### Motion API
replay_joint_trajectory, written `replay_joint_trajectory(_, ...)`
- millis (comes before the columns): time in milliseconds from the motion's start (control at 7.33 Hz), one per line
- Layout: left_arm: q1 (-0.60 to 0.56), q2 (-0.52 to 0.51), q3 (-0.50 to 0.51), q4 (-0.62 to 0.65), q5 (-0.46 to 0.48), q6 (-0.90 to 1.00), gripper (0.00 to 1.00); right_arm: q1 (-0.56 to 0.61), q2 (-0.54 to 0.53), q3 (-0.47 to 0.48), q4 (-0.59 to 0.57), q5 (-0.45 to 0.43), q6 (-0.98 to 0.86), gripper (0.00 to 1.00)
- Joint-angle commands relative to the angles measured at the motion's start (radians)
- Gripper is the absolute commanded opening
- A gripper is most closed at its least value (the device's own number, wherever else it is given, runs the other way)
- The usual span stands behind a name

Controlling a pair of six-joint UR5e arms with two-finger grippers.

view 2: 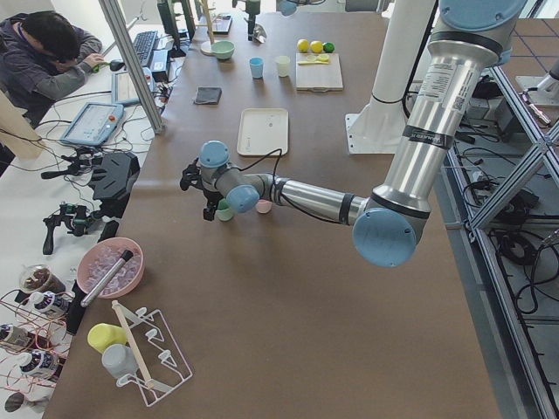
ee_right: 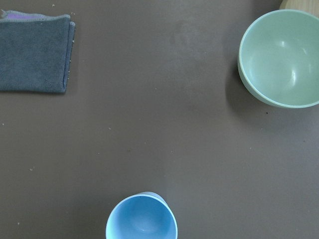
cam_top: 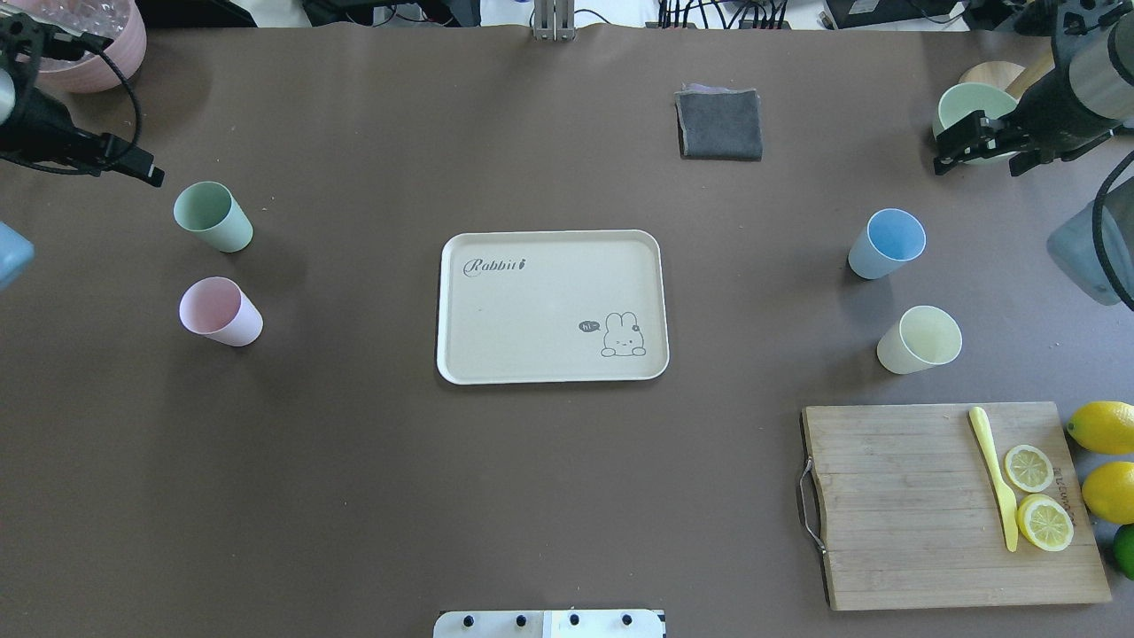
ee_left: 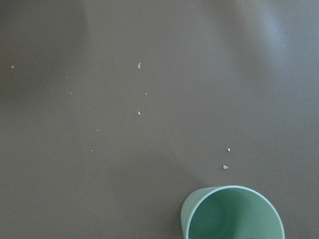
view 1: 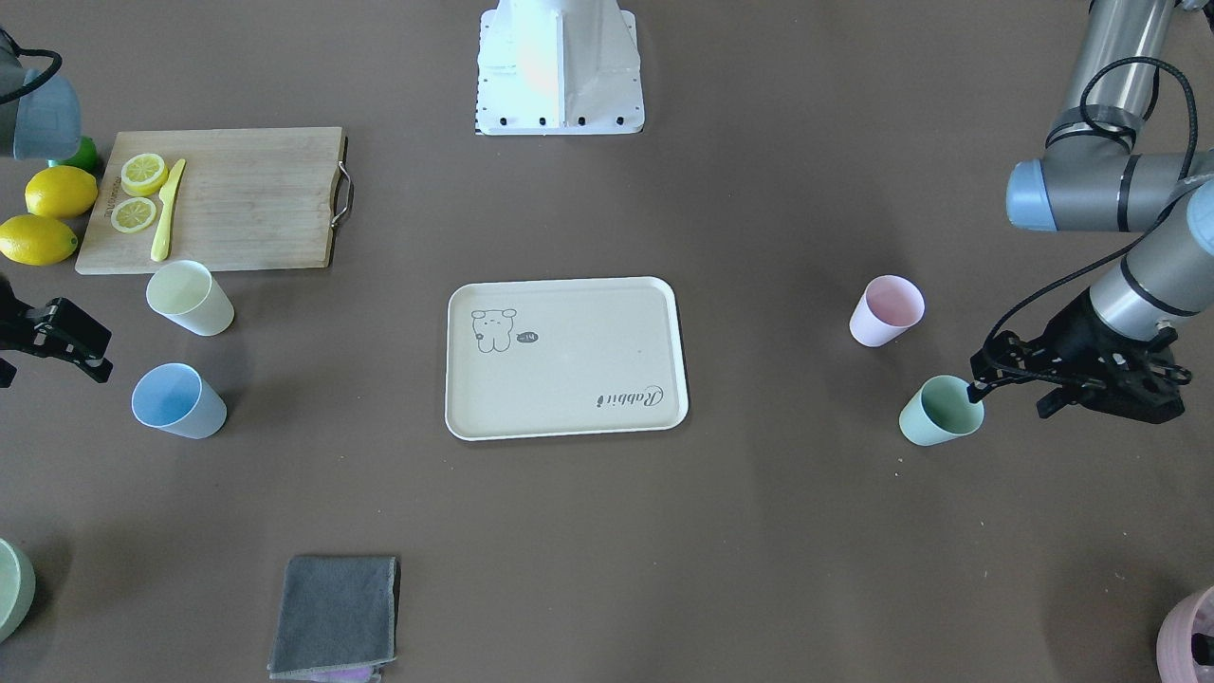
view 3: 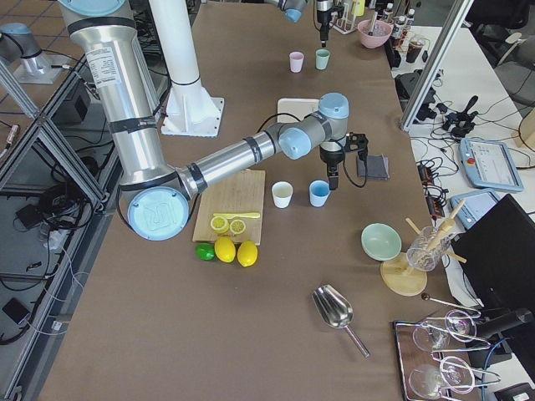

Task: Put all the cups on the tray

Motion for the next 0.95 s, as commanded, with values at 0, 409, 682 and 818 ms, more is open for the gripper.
replay_joint_trajectory(0,0.032,0.0,0.007,-0.01,0.011,-0.02,0.33,-0.002,-0.002,-0.002,-0.001,-0.001,0.001,1.0)
replay_joint_trajectory(409,0.046,0.006,0.005,-0.026,0.011,-0.023,0.0,-0.003,-0.006,-0.004,0.001,-0.006,-0.002,1.0)
replay_joint_trajectory(682,0.044,-0.044,-0.021,-0.013,0.008,-0.093,0.0,-0.005,-0.009,-0.01,-0.001,-0.007,-0.011,1.0)
replay_joint_trajectory(818,0.046,-0.11,-0.024,0.021,0.006,-0.179,0.0,-0.005,-0.012,-0.01,-0.001,-0.007,-0.005,1.0)
